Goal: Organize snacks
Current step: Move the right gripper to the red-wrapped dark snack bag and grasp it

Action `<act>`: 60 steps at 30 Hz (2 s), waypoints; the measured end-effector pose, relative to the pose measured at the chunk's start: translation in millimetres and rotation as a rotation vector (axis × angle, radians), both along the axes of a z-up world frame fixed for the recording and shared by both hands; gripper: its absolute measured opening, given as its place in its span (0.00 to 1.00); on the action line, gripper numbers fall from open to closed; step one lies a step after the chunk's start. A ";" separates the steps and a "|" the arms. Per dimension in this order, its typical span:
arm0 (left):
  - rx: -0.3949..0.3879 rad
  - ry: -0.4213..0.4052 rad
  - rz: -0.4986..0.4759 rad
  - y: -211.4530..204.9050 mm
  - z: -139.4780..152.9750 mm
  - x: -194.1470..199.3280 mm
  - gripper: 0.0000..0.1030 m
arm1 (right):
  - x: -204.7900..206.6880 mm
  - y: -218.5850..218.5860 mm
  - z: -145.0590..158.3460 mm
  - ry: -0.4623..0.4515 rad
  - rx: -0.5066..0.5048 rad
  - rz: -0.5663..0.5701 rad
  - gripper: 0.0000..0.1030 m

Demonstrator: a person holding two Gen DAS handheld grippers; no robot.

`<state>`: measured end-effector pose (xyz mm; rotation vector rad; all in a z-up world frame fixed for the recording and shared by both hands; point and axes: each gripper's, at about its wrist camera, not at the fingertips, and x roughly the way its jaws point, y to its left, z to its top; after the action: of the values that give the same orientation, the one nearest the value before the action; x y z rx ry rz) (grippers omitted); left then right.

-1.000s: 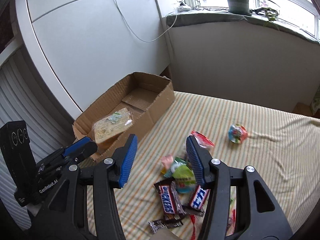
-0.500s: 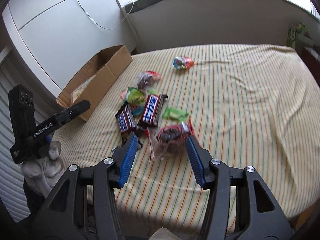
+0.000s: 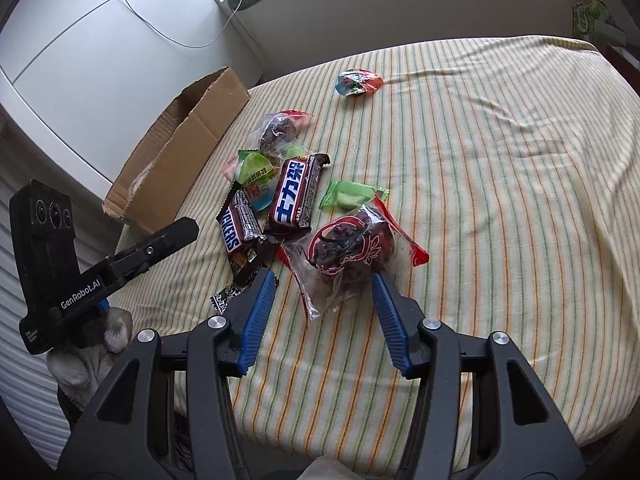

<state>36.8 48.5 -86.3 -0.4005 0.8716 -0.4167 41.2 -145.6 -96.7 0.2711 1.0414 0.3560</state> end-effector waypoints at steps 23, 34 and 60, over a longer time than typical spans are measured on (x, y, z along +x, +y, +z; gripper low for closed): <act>0.235 -0.003 0.046 -38.6 -4.8 6.4 0.46 | 22.1 0.4 5.0 -0.070 -0.187 -0.010 0.52; 0.280 -0.021 0.028 -46.1 -8.4 6.5 0.45 | 44.4 0.5 -6.6 -0.033 -0.176 -0.041 0.65; 0.247 -0.036 0.033 -39.0 -4.5 3.2 0.33 | 55.1 -10.1 -8.5 -0.029 -0.133 -0.016 0.38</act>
<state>40.0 9.5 -90.8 -0.1787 0.8688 -0.2809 96.3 -155.7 -105.2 0.1546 1.0289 0.2747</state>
